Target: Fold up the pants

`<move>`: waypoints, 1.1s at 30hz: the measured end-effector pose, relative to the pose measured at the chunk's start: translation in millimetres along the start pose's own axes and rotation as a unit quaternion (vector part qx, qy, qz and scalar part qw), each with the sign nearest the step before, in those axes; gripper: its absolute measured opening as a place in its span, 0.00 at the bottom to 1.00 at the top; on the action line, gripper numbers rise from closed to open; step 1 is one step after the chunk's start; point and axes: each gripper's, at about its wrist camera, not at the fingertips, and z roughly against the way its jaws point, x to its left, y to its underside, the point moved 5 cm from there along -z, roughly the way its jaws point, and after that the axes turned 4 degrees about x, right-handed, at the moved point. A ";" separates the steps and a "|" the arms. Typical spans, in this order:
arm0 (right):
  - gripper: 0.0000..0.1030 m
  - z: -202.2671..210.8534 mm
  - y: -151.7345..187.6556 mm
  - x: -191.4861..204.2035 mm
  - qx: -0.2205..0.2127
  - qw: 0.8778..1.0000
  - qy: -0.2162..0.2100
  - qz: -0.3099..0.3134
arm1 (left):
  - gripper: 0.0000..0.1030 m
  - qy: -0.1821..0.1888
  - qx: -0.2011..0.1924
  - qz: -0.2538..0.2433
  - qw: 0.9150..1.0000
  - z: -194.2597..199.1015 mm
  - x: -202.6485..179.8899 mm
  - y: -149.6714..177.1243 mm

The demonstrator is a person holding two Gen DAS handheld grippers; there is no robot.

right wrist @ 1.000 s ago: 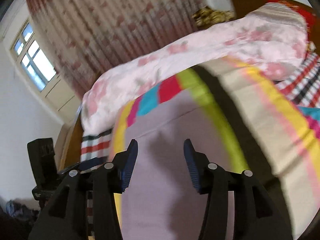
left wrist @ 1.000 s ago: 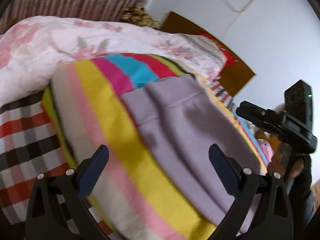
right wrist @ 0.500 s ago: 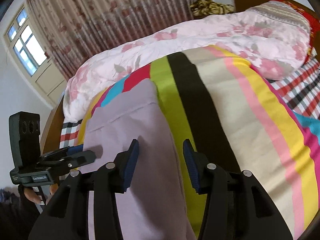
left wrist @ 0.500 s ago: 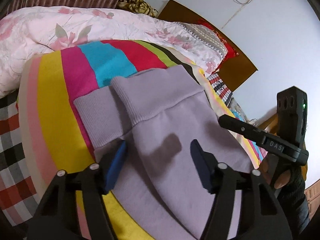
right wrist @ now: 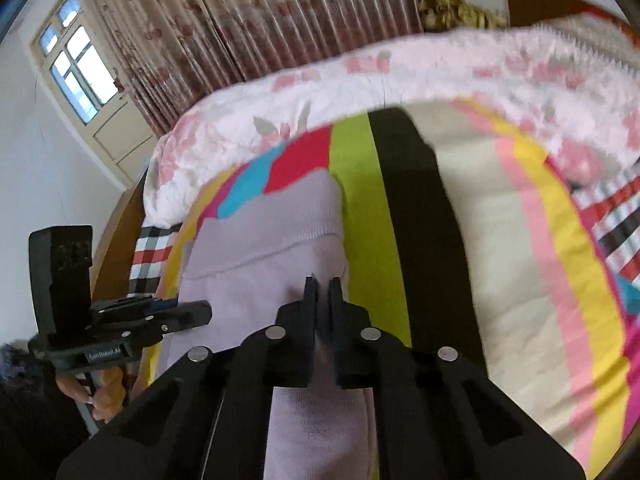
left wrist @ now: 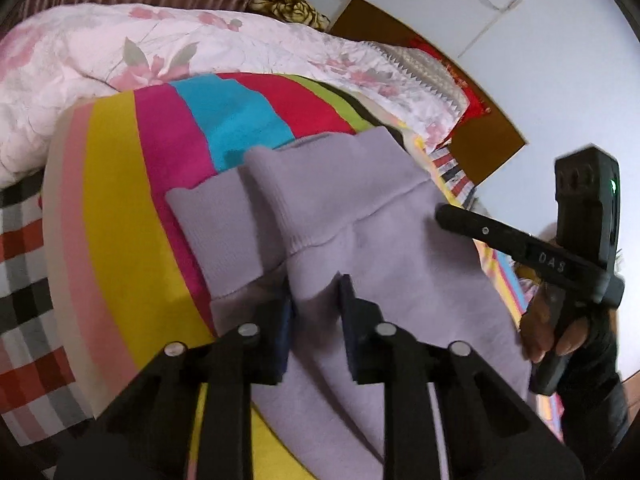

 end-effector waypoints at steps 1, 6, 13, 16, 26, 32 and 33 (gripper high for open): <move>0.05 5.5 -0.5 7.6 -0.007 1.000 0.005 0.015 | 0.13 0.005 -0.005 -0.001 1.000 3.2 0.1 -0.5; 0.04 29.6 -15.7 34.9 -0.039 0.998 0.024 0.037 | 0.10 0.032 -0.042 -0.013 0.999 39.7 -10.9 -3.7; 0.04 -10.3 -6.8 38.9 0.029 0.998 0.050 0.033 | 0.06 0.023 0.003 0.022 0.999 28.1 22.8 6.5; 0.04 -16.9 0.6 35.2 0.028 0.998 0.052 0.022 | 0.07 0.013 0.003 0.008 1.000 21.6 25.9 9.4; 0.07 -26.4 -4.5 39.0 0.039 0.997 0.071 0.019 | 0.04 0.014 0.004 0.041 0.999 24.5 34.6 11.0; 0.55 -4.0 6.6 25.8 0.007 0.996 0.090 -0.027 | 0.09 0.018 0.001 0.034 0.999 22.8 38.0 14.5; 0.54 17.5 11.1 28.7 -0.016 0.995 0.092 -0.025 | 0.09 0.021 0.002 0.031 0.999 24.9 36.9 13.9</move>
